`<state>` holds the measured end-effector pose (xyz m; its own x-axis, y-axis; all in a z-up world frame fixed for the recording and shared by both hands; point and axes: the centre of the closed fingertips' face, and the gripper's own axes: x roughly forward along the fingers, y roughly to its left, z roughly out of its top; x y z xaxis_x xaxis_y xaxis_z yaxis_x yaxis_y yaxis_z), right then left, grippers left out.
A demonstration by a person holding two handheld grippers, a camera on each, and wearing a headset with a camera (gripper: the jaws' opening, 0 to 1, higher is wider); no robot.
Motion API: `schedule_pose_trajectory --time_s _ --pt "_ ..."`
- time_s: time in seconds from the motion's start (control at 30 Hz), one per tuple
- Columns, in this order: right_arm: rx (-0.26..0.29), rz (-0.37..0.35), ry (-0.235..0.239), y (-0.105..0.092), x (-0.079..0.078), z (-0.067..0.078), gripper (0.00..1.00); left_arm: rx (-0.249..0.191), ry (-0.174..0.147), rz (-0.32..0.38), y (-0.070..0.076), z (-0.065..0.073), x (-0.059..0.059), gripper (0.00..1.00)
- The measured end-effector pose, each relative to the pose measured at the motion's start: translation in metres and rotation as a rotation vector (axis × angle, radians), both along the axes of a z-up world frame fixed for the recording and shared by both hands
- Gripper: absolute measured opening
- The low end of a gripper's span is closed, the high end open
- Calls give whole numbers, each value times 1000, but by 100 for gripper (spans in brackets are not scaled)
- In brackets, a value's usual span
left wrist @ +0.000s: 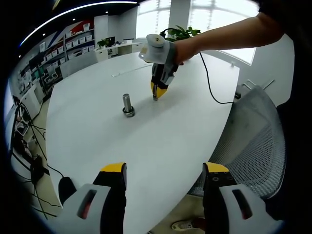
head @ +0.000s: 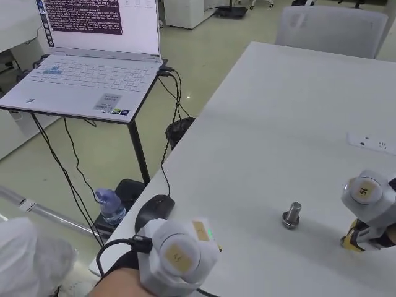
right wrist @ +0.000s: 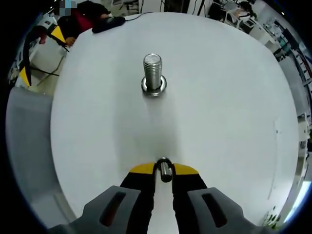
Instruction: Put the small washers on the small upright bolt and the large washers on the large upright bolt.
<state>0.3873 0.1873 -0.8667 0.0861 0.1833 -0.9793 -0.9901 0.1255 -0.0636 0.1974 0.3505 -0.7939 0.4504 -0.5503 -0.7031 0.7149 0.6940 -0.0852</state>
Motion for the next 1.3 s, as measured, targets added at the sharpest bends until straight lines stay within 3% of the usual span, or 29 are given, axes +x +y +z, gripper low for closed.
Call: schedule_pose_trajectory --time_s 0.6,0.87,1.03,1.3 --pt "45 -5 -17 0 0 6 21 6 -6 1 0 4 -2 62" --pt "163 -82 -36 -4 -1 37 24 3 -20 -8 -3 9 -4 62" --pt "227 -103 -69 -5 -11 61 26 -14 -32 8 -3 13 -1 64" --pt "302 -155 -89 -15 -26 87 28 -29 -39 15 -5 14 0 65"
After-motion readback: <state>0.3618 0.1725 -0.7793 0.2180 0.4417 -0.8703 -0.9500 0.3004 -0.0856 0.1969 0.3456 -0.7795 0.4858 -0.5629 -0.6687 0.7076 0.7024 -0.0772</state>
